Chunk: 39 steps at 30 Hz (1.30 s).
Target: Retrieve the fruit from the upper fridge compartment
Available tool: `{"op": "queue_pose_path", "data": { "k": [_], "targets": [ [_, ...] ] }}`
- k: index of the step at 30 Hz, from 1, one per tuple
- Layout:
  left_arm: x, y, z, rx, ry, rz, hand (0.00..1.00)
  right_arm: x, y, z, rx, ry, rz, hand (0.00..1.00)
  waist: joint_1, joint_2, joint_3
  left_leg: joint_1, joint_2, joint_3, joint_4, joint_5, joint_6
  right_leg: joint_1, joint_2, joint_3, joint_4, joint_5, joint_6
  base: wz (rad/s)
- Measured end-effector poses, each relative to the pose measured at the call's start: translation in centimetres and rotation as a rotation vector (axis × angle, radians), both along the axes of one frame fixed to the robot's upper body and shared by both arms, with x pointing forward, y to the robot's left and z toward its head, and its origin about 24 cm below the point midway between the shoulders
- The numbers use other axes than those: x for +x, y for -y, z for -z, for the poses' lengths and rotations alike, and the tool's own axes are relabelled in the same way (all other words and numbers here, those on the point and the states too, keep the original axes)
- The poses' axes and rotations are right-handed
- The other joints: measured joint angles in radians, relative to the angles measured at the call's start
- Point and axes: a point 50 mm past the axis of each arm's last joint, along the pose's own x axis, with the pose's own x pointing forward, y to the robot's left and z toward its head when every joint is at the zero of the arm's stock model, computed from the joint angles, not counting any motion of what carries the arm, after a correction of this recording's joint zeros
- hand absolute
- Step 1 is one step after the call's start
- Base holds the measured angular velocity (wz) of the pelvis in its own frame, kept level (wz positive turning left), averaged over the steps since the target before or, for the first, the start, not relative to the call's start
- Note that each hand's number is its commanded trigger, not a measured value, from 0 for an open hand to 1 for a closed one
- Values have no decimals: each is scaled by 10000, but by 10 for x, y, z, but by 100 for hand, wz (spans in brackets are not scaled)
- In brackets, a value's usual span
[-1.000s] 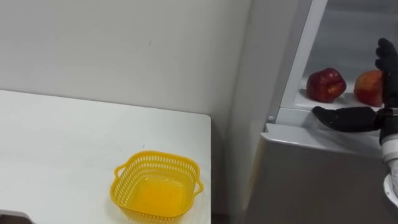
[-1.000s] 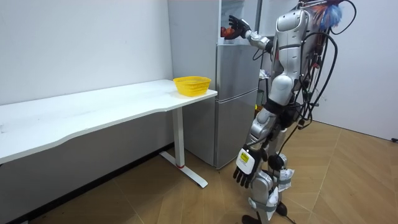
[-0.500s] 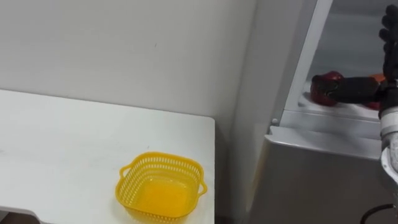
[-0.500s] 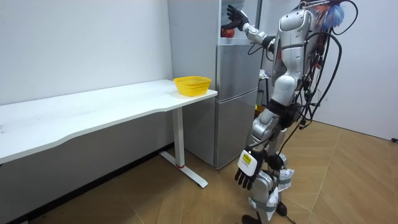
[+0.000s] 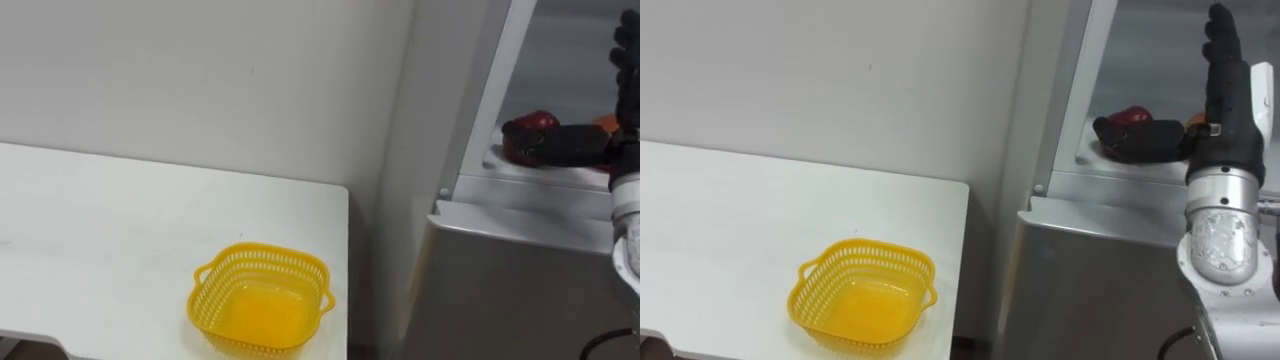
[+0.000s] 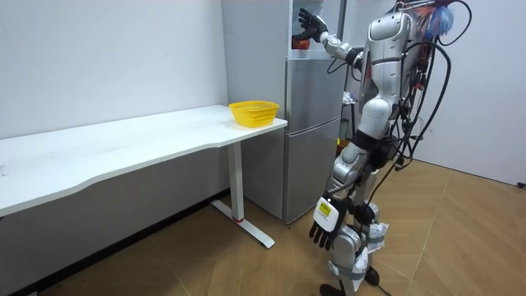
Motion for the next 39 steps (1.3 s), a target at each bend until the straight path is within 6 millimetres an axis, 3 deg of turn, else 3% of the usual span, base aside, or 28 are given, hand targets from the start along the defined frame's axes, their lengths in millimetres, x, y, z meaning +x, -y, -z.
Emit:
{"op": "queue_pose_path", "data": {
  "k": [6, 15, 22, 29, 30, 39],
  "targets": [
    [2, 0, 0, 126, 53, 172, 0, 7, 3, 9, -215, -574, 197, 0, -7, -149, -36, 3, -10, -1, 16, 20, 3, 13, -19, -33, 1, 0, 0, 0],
    [2, -3, -1, 238, 50, 206, 0, 11, 4, 18, -801, -1097, 447, 0, 22, -294, 33, -100, -16, -80, -23, 31, -14, -12, -19, -153, -23, -4, -3, 2],
    [-1, -5, -1, 271, -29, 158, 0, 16, 7, 9, -1950, -1308, 676, 0, 66, -457, 5, -63, -29, -124, -9, 45, -8, 58, 1, -143, -173, 0, -8, 2],
    [3, -8, -2, 301, 85, 5, 0, 24, 9, 17, -2085, -2076, 412, 0, 161, -471, 9, -35, -25, -130, -15, 44, -9, 132, -2, -137, -179, 0, -8, 0],
    [3, -9, -3, 321, 76, 11, 0, 25, 10, 19, -2072, -2197, 415, 0, 199, -416, 47, -39, -25, -131, -21, 43, -10, 136, -5, -155, -174, 0, -9, 0],
    [-1, -10, -3, 202, -140, -25, 0, 26, 13, 24, -2150, -2695, 222, 0, 288, -409, 21, -94, -28, -152, 18, 42, -11, 162, -12, -239, -153, 12, -27, 2]
  ]
}}
